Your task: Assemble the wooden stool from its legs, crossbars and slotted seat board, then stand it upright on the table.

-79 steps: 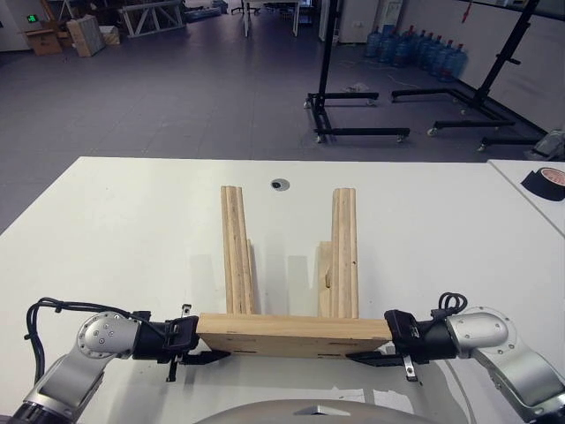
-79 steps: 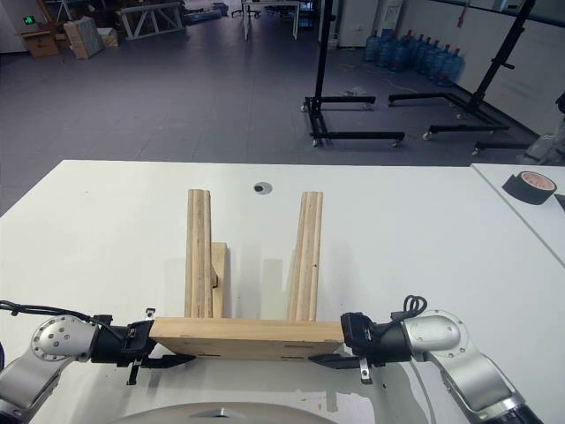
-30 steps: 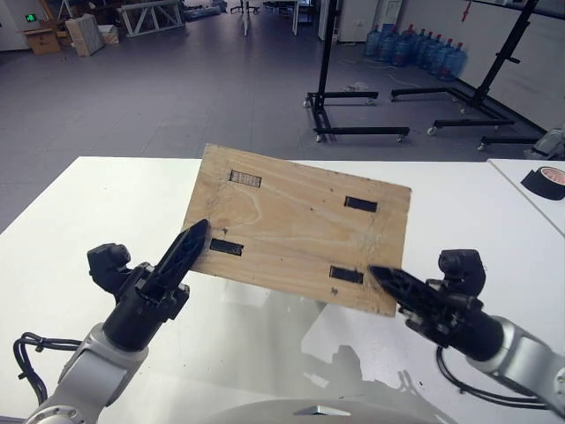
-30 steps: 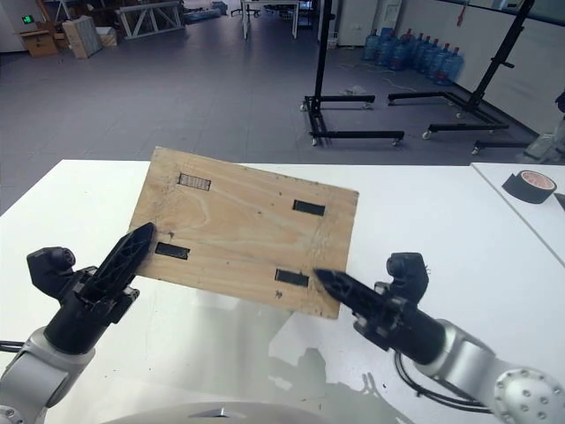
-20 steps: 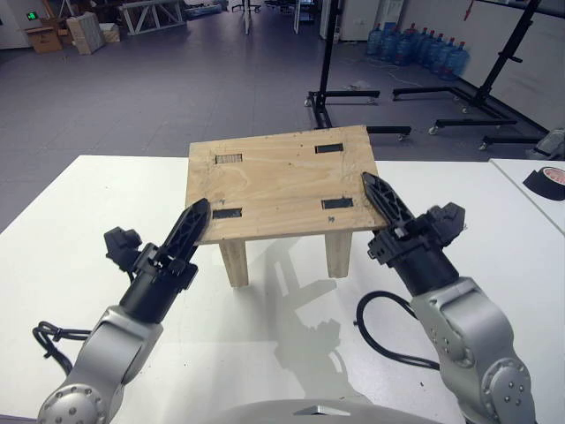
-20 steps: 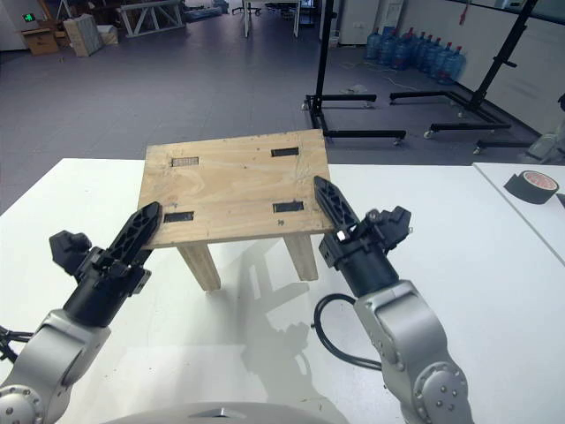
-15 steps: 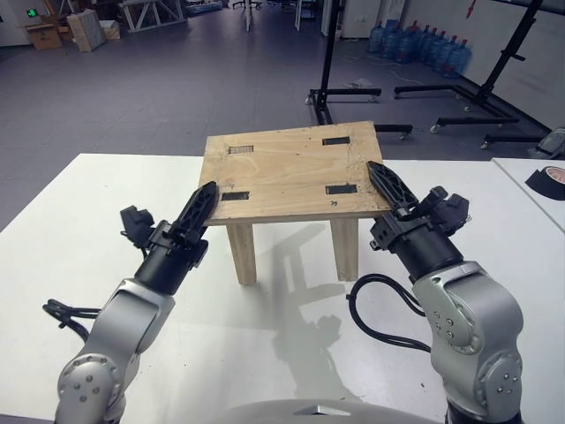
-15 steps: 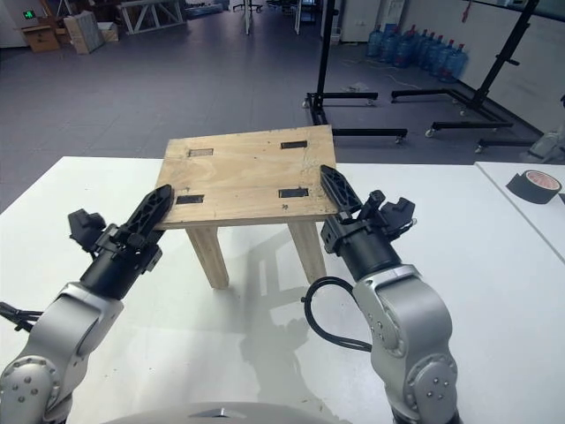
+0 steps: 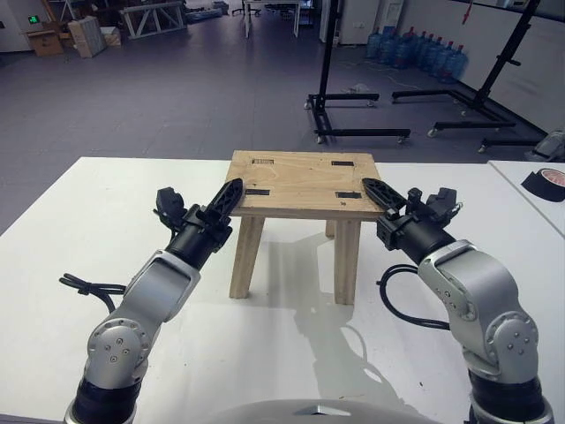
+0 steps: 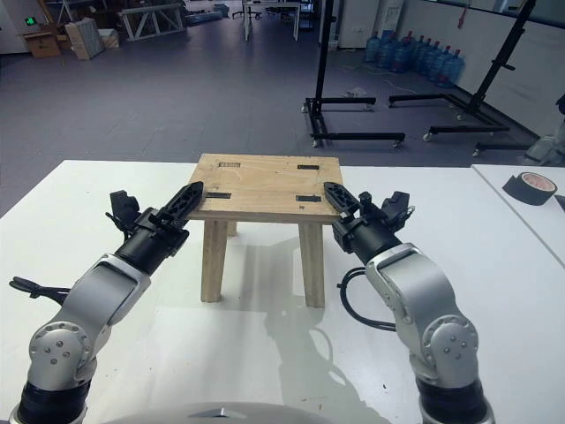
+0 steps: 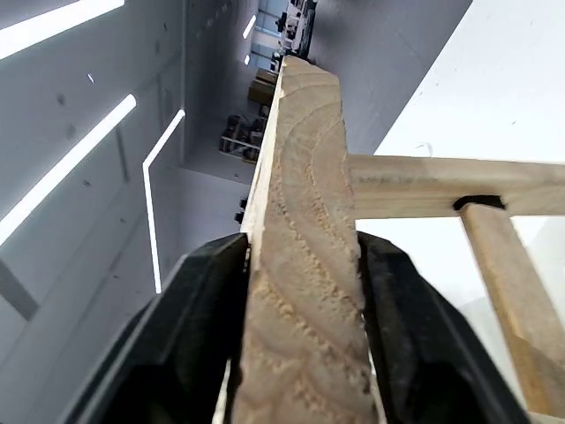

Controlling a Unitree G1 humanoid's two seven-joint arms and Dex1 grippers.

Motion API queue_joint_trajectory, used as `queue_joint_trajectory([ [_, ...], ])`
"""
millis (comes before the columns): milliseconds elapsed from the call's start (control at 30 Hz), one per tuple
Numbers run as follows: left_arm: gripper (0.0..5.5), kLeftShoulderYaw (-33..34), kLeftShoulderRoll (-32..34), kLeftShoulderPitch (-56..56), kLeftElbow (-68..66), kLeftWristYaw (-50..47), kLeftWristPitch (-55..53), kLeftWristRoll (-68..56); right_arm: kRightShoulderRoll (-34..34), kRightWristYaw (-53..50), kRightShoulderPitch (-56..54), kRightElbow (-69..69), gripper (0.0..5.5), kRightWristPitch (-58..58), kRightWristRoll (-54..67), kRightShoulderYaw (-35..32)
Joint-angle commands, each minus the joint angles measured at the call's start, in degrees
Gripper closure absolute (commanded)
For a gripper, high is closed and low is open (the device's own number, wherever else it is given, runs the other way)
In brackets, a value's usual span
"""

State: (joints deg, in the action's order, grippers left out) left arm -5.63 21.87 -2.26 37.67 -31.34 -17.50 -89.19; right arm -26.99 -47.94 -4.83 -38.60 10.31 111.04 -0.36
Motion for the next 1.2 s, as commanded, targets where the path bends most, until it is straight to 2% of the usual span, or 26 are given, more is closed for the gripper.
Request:
queue_joint_trajectory([
  [33, 2.26, -0.5, 0.9, 2.9, -4.7, -1.3, -4.8, 4.8, -3.0, -3.6, 2.4, 10.4, 2.61, 8.0, -5.8, 3.7],
  [200, 1.35, -1.1, 4.7, 1.8, -6.6, 1.9, -9.6, 17.3, -5.4, 0.1, 2.5, 12.0, 1.48, 14.8, -15.7, 5.4],
  [333, 1.31, -0.9, 5.8, 1.6, -7.4, 4.7, -11.1, 26.8, -5.8, 3.6, 2.7, 12.0, 0.98, 17.8, -22.3, 6.4],
  [533, 1.31, -0.8, 7.2, 0.1, -8.1, 8.7, -13.0, 38.5, -7.7, 8.9, 1.9, 11.5, 0.98, 21.3, -33.4, 7.7],
  [767, 1.31, -1.0, 4.9, -1.5, -4.9, 13.2, -9.5, 50.8, -9.4, 17.2, -1.3, 6.5, 0.98, 21.5, -50.8, 8.7],
  [900, 1.31, -2.1, 5.1, -1.4, -3.3, 14.4, -8.4, 61.8, -9.2, 20.5, -2.7, 3.2, 0.98, 22.1, -60.5, 9.7],
  [1033, 1.31, -2.1, 3.0, -1.5, -3.1, 17.0, -8.1, 67.2, -6.8, 22.4, -2.7, 1.8, 0.98, 22.8, -66.8, 8.9],
  [1200, 1.31, 3.8, 0.8, -5.3, -3.9, 21.5, -4.6, 68.2, -1.8, 23.9, -8.7, 0.2, 0.98, 22.6, -69.1, 4.7],
])
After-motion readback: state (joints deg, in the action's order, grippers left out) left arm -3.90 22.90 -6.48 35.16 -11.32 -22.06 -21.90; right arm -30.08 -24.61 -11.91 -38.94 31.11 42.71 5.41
